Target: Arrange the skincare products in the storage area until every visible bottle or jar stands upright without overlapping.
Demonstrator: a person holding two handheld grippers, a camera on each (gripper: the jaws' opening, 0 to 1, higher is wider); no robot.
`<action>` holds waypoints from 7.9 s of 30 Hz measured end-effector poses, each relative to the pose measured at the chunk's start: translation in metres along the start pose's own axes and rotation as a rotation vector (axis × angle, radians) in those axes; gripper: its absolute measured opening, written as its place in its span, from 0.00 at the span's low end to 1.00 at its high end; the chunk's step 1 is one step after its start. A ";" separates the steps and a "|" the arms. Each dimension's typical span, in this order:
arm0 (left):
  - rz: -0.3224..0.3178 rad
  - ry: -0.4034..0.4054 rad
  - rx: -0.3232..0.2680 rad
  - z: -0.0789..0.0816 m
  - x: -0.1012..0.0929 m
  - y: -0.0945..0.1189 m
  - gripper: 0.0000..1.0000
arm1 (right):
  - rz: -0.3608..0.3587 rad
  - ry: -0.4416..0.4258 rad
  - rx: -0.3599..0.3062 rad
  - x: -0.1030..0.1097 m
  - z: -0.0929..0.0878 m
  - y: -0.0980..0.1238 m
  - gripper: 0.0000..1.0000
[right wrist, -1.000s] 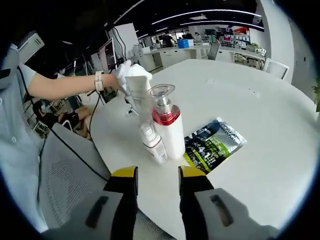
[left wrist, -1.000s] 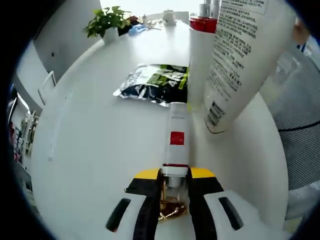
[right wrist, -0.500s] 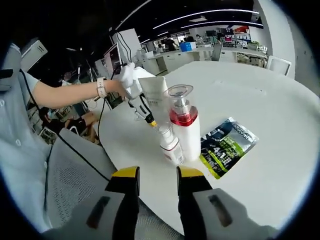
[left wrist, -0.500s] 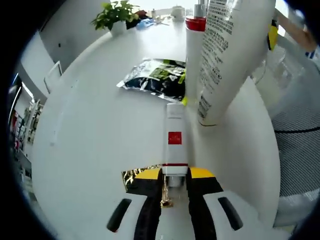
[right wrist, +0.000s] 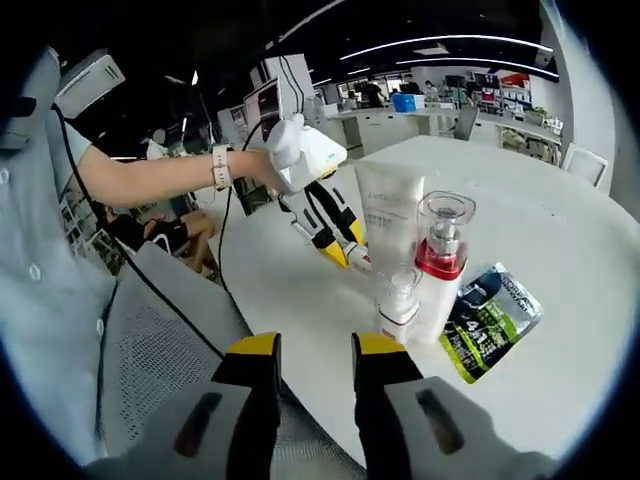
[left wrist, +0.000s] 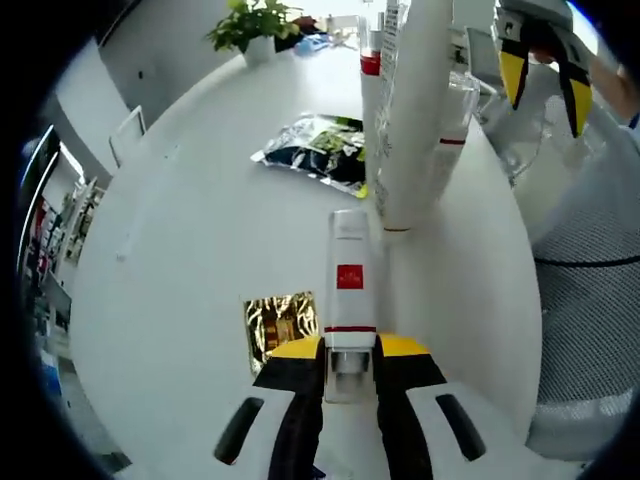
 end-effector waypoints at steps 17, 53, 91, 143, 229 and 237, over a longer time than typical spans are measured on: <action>0.003 -0.031 0.093 -0.014 -0.033 0.036 0.15 | 0.030 0.117 0.003 0.023 0.004 -0.036 0.30; -0.165 -0.384 0.160 0.040 -0.086 0.045 0.15 | 0.092 0.401 0.169 0.021 -0.016 -0.100 0.28; -0.163 -0.304 -0.019 0.048 -0.083 0.048 0.24 | 0.101 0.364 0.216 0.017 -0.024 -0.084 0.20; 0.125 0.817 -0.946 0.084 -0.089 0.073 0.26 | -0.031 0.212 -0.190 0.019 0.027 -0.063 0.21; 0.155 0.165 -0.553 0.080 -0.096 0.020 0.17 | -0.065 0.111 -0.283 0.008 0.036 -0.057 0.21; 0.158 0.180 -0.571 0.075 -0.093 0.013 0.17 | -0.082 0.115 -0.276 0.005 0.030 -0.060 0.21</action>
Point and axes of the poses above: the point that each gripper's makers call its tool centre point, and the gripper's own axes: y roughly backward along the fingers, x roughly to its left, z roughly out of its top, the point moved 5 cm from there along y, roughly backward along the fingers, and after that the axes turned 13 degrees about -x, right-handed, at the moved point
